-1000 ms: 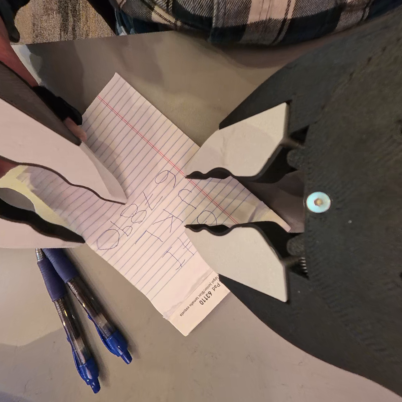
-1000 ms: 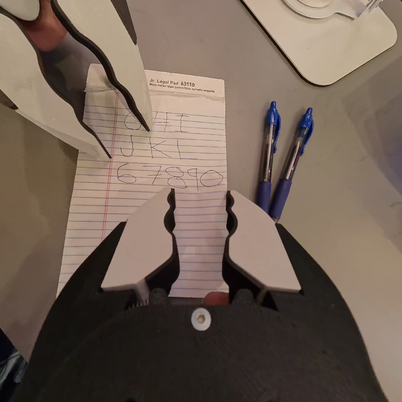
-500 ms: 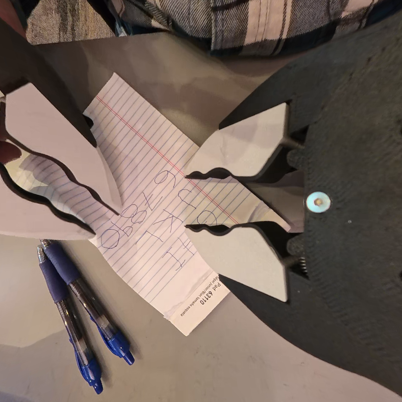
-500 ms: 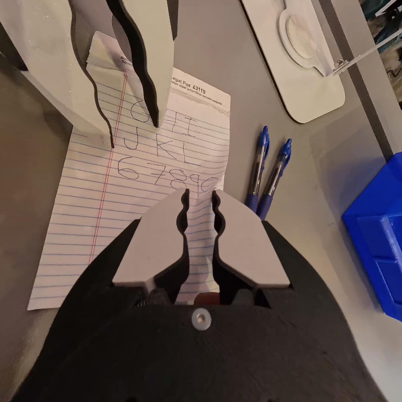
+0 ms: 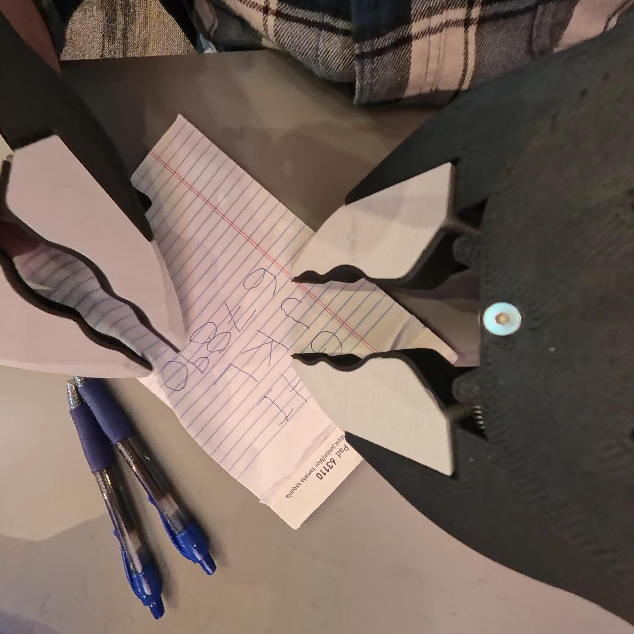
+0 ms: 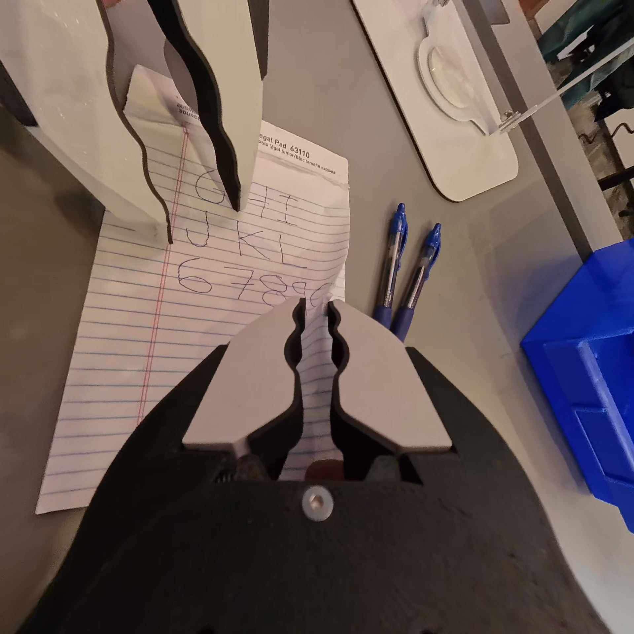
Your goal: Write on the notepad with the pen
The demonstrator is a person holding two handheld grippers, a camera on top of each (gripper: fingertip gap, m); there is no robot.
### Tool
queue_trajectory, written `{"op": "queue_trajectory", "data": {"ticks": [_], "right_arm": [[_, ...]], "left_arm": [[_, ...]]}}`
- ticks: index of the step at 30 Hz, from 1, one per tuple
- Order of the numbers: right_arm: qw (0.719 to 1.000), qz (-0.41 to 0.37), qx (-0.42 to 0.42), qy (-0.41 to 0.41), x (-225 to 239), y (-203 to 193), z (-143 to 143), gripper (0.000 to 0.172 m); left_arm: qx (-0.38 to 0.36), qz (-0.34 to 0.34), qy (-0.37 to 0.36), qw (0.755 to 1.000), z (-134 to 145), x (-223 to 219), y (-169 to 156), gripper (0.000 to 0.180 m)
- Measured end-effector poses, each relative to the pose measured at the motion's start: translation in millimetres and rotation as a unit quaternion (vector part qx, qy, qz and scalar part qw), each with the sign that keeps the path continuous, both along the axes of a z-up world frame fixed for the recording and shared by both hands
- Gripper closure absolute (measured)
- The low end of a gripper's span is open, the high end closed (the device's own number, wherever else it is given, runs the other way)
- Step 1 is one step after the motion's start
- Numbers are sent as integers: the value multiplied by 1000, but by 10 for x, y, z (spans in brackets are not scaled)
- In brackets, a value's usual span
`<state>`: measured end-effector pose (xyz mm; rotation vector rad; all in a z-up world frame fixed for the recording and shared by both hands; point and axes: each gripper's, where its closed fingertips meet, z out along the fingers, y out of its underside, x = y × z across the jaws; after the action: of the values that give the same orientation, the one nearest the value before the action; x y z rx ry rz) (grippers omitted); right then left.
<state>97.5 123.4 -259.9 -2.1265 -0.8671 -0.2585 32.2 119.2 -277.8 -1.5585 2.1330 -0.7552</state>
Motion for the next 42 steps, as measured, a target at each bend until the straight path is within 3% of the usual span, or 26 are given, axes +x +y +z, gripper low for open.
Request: {"op": "queue_trajectory", "data": {"ticks": [1, 11, 42], "right_arm": [[1000, -1, -4, 1, 3, -3, -12, 159], [1000, -8, 9, -5, 36, 18, 0, 148], [1000, -16, 11, 10, 93, 8, -6, 151]], "left_arm": [[0, 0, 0, 1000, 0, 4, -2, 142], [-1, 2, -5, 1000, 1, 25, -17, 142], [-3, -1, -11, 1000, 27, 39, -49, 142]]}}
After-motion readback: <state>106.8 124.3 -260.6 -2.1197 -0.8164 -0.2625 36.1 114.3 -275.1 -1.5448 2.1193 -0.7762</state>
